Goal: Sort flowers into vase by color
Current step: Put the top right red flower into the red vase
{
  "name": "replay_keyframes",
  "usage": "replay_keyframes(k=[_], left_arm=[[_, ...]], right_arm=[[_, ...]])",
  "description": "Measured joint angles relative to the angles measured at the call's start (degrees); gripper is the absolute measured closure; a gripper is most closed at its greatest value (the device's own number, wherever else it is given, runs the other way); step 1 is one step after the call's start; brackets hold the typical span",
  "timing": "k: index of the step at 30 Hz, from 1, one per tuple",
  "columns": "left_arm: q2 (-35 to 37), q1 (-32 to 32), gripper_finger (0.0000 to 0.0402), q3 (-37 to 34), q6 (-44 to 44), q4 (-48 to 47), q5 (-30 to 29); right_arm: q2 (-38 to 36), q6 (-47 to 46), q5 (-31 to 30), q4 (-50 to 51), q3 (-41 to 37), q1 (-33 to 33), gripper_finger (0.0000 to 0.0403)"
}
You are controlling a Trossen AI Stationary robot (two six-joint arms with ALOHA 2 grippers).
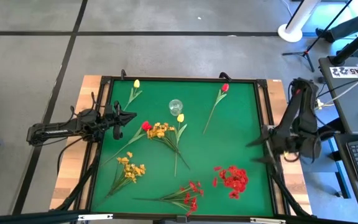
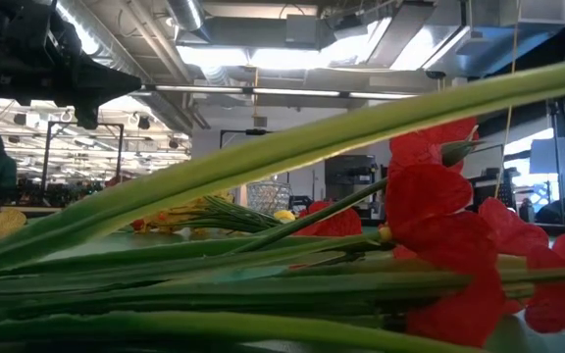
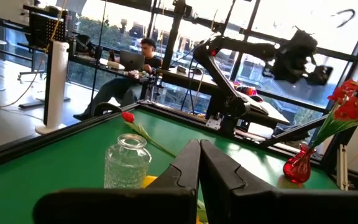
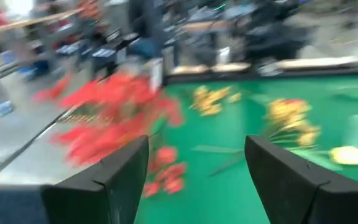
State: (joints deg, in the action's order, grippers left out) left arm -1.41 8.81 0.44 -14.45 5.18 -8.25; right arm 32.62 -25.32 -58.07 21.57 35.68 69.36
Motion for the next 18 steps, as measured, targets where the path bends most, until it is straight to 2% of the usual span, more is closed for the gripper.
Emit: replay_keyframes(k=[5, 7, 9, 14, 18], left_arm=[[-0.02, 0.01, 0.0397, 0.01, -0.01, -0.01, 0.00], [0.00, 0.01, 0.0397, -0.01, -0.01, 0.01, 0.00], [-0.01, 0.00, 0.0397, 0.00, 0.00, 0.01, 0.00], [-0.01, 0.00, 0.0397, 0.00, 0.00, 0.00, 0.00], [-0.01, -0.01, 0.0397, 0.00, -0.01, 0.00, 0.02]], right_arm=[[-5.64, -7.38, -23.36, 9.49, 0.72, -0.05, 0.0136], [-7.97, -12.05, -29.34, 14.79, 0.74, -1.00, 0.0136], [-10.45, -16.62, -29.47, 19.34, 0.69, -3.62, 0.0136], [-17.21, -21.54, -28.35, 24.72, 0.21, -16.02, 0.0136], [-19.38, -20.72, -22.27, 26.05, 0.11, -26.54, 0.0136]])
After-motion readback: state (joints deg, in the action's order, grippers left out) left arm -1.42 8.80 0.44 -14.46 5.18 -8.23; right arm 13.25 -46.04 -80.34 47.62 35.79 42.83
